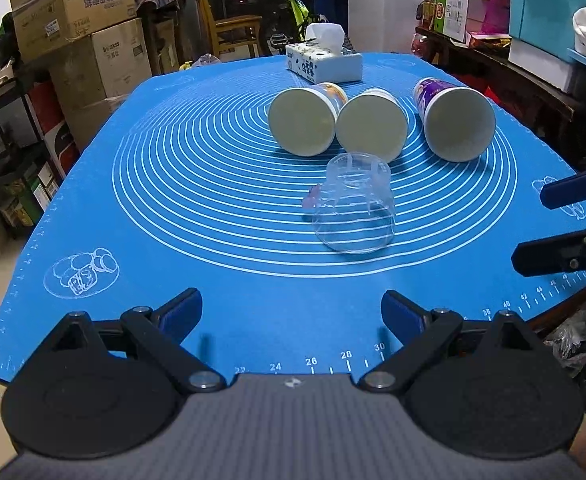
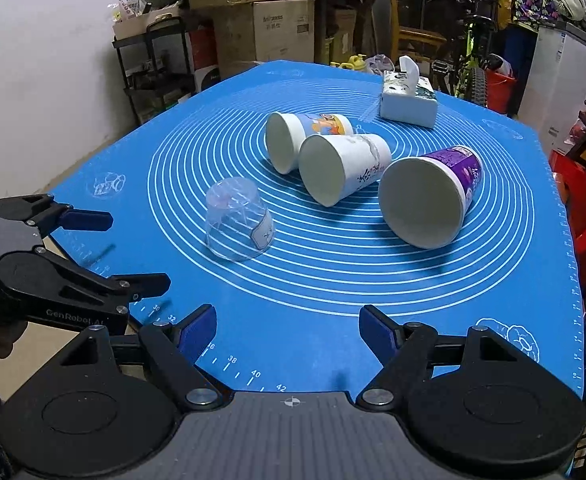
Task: Flip cup upside down
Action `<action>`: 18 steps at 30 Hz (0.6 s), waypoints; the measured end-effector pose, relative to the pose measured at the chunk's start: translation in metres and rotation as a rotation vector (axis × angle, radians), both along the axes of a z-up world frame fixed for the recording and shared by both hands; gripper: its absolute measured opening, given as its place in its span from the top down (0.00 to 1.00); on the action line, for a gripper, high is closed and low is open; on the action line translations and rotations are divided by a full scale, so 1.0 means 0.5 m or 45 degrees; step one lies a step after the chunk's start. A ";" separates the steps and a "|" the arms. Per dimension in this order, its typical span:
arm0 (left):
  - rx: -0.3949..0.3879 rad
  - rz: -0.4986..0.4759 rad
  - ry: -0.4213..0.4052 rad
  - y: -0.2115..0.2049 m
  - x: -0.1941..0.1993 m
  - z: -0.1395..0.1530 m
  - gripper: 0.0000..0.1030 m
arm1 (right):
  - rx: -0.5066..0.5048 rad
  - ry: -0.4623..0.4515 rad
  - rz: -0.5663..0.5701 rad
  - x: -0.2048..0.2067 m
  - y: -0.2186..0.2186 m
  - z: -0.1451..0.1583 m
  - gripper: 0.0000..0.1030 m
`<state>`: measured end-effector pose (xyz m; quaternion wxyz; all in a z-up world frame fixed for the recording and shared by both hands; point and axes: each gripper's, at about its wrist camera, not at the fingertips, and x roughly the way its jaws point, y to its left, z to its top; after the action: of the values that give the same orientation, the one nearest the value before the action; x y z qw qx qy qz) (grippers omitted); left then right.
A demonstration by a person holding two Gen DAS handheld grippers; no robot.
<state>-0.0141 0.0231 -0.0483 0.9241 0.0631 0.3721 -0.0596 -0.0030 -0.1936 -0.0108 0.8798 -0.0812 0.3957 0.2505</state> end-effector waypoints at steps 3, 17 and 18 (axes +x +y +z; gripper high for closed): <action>-0.003 0.001 -0.018 0.000 0.000 0.003 0.07 | -0.003 -0.015 0.002 -0.004 0.001 0.000 0.21; -0.007 -0.002 -0.042 -0.002 -0.001 0.006 0.07 | -0.005 -0.036 0.000 -0.010 0.000 0.002 0.21; -0.008 -0.002 -0.044 -0.002 -0.002 0.006 0.07 | -0.005 -0.039 0.001 -0.010 0.000 0.003 0.21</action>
<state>-0.0150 0.0220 -0.0451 0.9305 0.0616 0.3560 -0.0604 -0.0081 -0.1936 -0.0093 0.8855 -0.0870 0.3827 0.2488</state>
